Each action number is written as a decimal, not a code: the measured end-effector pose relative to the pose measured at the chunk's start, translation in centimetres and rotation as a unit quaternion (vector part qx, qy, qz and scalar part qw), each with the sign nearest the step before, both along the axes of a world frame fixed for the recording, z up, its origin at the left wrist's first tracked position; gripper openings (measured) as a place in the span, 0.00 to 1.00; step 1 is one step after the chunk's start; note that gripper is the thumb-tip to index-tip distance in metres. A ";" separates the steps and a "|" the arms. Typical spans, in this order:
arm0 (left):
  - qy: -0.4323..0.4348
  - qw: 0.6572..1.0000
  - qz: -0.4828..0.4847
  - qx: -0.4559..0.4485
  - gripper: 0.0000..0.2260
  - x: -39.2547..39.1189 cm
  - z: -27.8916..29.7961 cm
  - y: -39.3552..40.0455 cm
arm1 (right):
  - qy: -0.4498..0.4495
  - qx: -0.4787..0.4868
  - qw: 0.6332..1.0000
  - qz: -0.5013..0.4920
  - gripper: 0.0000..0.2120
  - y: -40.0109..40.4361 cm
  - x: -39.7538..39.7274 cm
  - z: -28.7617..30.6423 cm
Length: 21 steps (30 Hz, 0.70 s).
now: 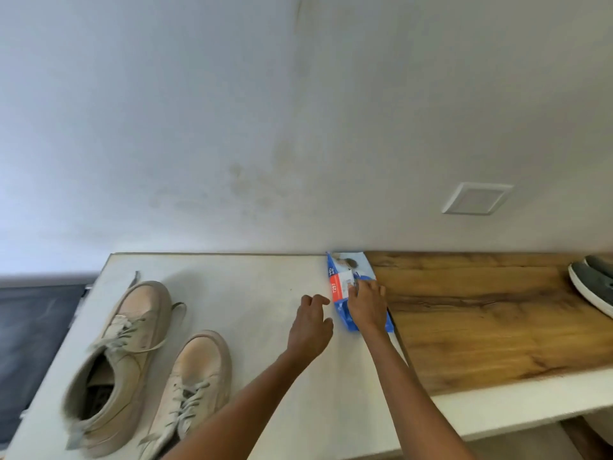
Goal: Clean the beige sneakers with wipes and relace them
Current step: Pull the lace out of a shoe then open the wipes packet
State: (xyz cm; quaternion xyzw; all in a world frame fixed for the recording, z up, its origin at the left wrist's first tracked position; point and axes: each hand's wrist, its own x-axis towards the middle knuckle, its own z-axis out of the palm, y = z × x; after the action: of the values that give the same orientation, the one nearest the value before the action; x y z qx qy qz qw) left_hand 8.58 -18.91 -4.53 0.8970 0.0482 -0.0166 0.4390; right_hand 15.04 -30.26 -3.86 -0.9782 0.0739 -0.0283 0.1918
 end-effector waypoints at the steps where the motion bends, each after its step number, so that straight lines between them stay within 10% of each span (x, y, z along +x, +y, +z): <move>1: -0.009 1.000 -0.007 0.011 0.18 0.6 -0.2 -0.2 | 0.011 0.005 1.000 0.005 0.15 -0.4 0.6 -0.4; 11: -0.081 0.986 -0.098 0.110 0.27 -1.1 -3.1 -1.1 | 0.034 0.075 0.996 0.042 0.10 -0.6 0.2 -1.1; 21: -0.076 0.978 -0.120 0.154 0.28 -2.3 -3.6 -1.0 | 0.048 -0.049 0.994 0.086 0.08 -0.5 0.1 -0.6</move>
State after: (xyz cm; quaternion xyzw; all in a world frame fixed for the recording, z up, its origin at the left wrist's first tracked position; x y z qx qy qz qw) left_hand 6.28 -19.90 -8.12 0.9516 -0.0915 0.0065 0.2932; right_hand 15.16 -30.80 -4.49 -0.9895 -0.0028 0.0311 0.1412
